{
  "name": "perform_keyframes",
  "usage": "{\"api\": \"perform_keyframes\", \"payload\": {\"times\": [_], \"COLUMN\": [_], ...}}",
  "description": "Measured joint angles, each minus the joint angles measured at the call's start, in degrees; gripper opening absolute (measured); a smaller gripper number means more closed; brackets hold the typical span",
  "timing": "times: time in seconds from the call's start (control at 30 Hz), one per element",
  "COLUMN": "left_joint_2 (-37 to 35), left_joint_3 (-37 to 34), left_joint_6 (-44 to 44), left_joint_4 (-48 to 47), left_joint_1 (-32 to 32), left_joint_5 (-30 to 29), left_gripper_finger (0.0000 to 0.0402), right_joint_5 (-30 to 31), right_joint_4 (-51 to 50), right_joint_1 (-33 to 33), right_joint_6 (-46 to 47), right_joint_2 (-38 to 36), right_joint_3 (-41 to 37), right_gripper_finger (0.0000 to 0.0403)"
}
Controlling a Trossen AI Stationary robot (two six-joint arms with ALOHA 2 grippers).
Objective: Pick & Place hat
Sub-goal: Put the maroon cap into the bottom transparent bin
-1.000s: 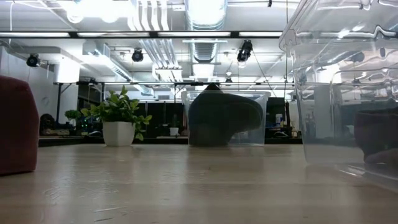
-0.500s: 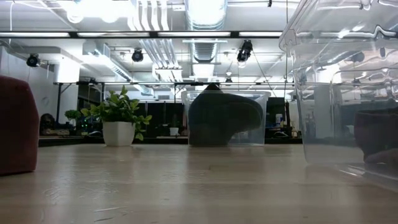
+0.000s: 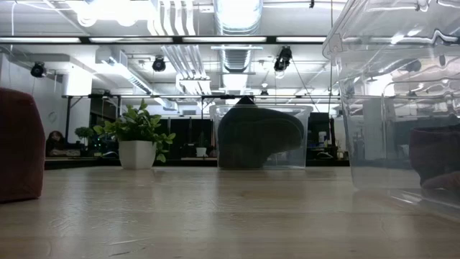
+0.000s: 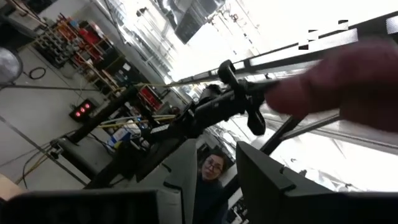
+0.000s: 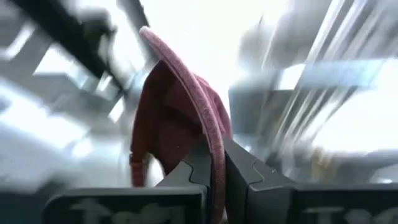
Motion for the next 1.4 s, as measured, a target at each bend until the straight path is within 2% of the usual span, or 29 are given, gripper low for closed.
{"api": "perform_keyframes", "payload": {"times": [0.1,0.2,0.27,0.37,0.4,0.5,0.53,0.63,0.73,0.8,0.87,0.93,1.03,1.1,1.2,1.27,1.33,1.4], "left_joint_2": [0.07,0.09,0.09,0.09,0.11,0.11,0.11,0.11,0.11,0.11,0.26,0.49,0.69,0.72,0.74,0.74,0.74,0.74], "left_joint_3": [-0.02,-0.02,-0.02,-0.02,-0.02,-0.02,-0.02,-0.02,-0.02,-0.02,-0.02,-0.02,-0.04,-0.04,-0.04,-0.04,-0.04,-0.04], "left_joint_6": [0.04,-0.64,-0.74,-1.02,-1.03,-1.03,-1.05,-1.12,-1.12,-1.14,-1.12,-1.12,-1.11,-1.11,-1.12,-1.1,-1.1,-1.1], "left_joint_4": [0.14,0.14,0.14,0.15,0.16,0.16,0.16,0.16,0.16,0.15,0.18,0.18,0.11,0.14,0.11,0.11,0.13,0.14], "left_joint_1": [0.02,0.02,0.02,0.02,0.02,0.02,0.02,0.02,0.02,0.02,0.02,0.07,0.07,0.1,0.11,0.13,0.17,0.22], "left_joint_5": [-1.32,-1.97,-2.27,-2.74,-2.97,-3.57,-3.76,-3.95,-4.94,-5.34,-5.44,-6.1,-6.45,-6.55,-6.9,-6.92,-7.44,-9.2], "left_gripper_finger": [0.0106,0.0106,0.0106,0.0106,0.0106,0.0106,0.0106,0.0106,0.0106,0.0106,0.0106,0.0106,0.0106,0.0106,0.0106,0.0106,0.0106,0.0106], "right_joint_5": [0.36,1.25,-0.65,-5.64,-5.64,-3.25,-2.91,-4.16,-3.54,-3.92,-4.14,-0.83,-0.23,-0.8,-3.21,-4.81,-1.15,7.77], "right_joint_4": [15.58,25.84,26.42,20.53,23.05,39.29,41.34,35.24,38.29,34.21,35.96,36.56,29.37,31.91,18.69,14.3,14.32,15.44], "right_joint_1": [-1.76,-4.29,-7.21,-12.71,-13.83,-14.3,-14.34,-16.99,-18.18,-18.18,-19.04,-19.33,-22.3,-26.62,-27.87,-31.17,-34.39,-37.31], "right_joint_6": [-3.78,0.67,6.82,17.25,18.74,19.61,20.67,25.99,25.22,28.29,29.69,30.85,43.42,44.34,52.76,55.84,55.83,55.9], "right_joint_2": [-0.22,-0.59,-0.63,-0.72,-0.67,0.1,-0.08,-1.25,-1.28,-1.05,-1.07,-1.26,-1.56,-2.2,-1.63,-1.37,-1.01,-0.85], "right_joint_3": [-1.3,-2.28,-2.37,-1.98,-2.51,-4.07,-3.84,-2.76,-2.82,-2.37,-2.43,-1.91,0.72,1.6,4.38,6.09,6.62,6.73], "right_gripper_finger": [0.001,0.001,0.001,0.001,0.0011,0.001,0.0011,0.0011,0.0011,0.0011,0.0011,0.0011,0.0011,0.0011,0.0011,0.0011,0.0011,0.0011]}}
